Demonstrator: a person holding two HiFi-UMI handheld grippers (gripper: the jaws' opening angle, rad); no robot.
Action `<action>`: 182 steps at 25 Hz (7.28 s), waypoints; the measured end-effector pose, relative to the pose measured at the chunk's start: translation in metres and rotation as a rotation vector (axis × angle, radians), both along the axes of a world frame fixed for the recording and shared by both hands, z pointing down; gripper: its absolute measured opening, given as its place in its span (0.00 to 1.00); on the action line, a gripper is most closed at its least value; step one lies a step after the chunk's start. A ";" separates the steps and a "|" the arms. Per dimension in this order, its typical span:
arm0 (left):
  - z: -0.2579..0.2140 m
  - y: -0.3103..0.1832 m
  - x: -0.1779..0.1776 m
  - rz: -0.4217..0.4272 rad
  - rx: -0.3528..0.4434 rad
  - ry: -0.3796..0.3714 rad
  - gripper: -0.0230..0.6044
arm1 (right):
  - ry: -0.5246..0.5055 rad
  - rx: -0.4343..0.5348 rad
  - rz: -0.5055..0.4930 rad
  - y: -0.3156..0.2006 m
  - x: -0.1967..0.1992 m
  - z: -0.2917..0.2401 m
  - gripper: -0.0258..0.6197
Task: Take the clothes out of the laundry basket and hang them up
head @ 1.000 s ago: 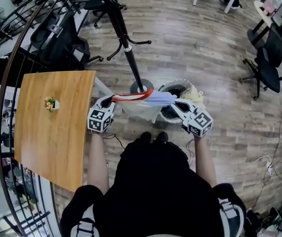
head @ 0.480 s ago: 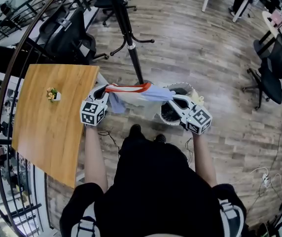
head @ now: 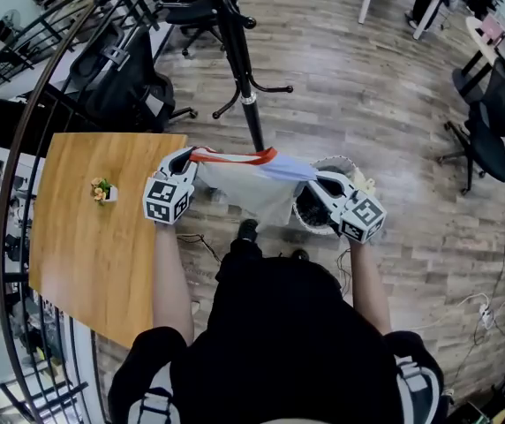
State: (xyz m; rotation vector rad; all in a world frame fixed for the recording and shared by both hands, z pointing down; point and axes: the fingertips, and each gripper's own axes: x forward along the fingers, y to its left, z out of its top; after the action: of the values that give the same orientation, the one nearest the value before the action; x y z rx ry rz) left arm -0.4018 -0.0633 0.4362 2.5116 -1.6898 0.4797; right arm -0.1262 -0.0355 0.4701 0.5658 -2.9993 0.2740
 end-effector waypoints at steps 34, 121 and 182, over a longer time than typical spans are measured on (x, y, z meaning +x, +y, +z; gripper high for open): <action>0.021 -0.263 -0.032 0.375 -0.031 -0.103 0.09 | 0.128 -0.097 0.451 -0.149 -0.098 0.049 0.07; 0.159 0.059 0.192 0.338 -0.333 -0.027 0.50 | 0.190 -0.321 0.690 0.146 0.241 0.149 0.28; 0.216 -0.132 0.461 0.869 -0.477 0.001 0.09 | 0.293 -0.517 1.068 0.036 0.367 0.212 0.12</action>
State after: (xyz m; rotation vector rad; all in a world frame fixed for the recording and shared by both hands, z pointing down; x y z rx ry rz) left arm 0.0593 -0.1952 0.6523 2.6950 -0.3074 0.7990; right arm 0.2407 0.0006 0.6817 1.8345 -1.9407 0.8664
